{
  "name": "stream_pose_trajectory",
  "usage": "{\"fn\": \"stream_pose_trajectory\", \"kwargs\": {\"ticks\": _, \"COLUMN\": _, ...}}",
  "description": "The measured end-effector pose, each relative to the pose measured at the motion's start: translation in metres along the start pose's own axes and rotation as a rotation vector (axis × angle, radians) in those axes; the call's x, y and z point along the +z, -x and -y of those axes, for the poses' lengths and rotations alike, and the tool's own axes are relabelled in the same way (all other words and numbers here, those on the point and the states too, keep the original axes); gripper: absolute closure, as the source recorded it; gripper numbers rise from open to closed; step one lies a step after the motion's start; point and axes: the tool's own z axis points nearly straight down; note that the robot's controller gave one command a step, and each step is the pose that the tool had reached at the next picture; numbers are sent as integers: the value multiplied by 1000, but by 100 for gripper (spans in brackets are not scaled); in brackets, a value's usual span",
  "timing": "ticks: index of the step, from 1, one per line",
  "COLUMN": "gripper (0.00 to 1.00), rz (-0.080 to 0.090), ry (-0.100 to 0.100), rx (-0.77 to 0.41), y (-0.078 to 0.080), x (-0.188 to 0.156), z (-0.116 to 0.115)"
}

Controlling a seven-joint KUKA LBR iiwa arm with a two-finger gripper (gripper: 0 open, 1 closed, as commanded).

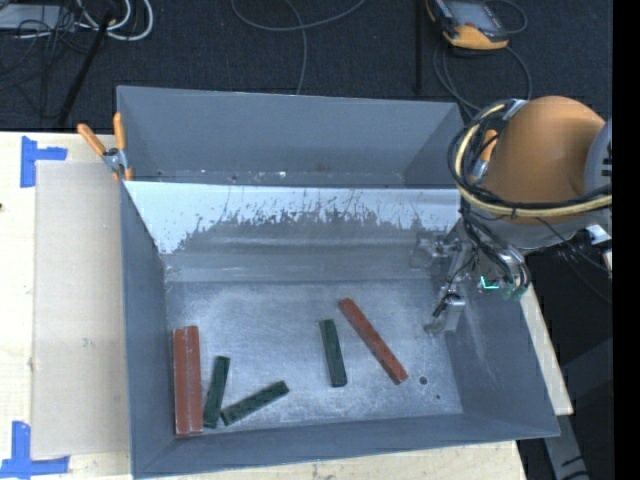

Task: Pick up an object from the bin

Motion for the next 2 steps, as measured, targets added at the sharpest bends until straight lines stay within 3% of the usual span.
{"fn": "stream_pose_trajectory", "kwargs": {"ticks": 1, "gripper": 0, "rz": -2, "ry": 1, "rx": -185, "y": -74, "x": 120, "z": -6}}
{"fn": "stream_pose_trajectory", "kwargs": {"ticks": 2, "gripper": 0, "rz": 8, "ry": 0, "rx": 233, "y": -51, "x": 131, "z": -12}}
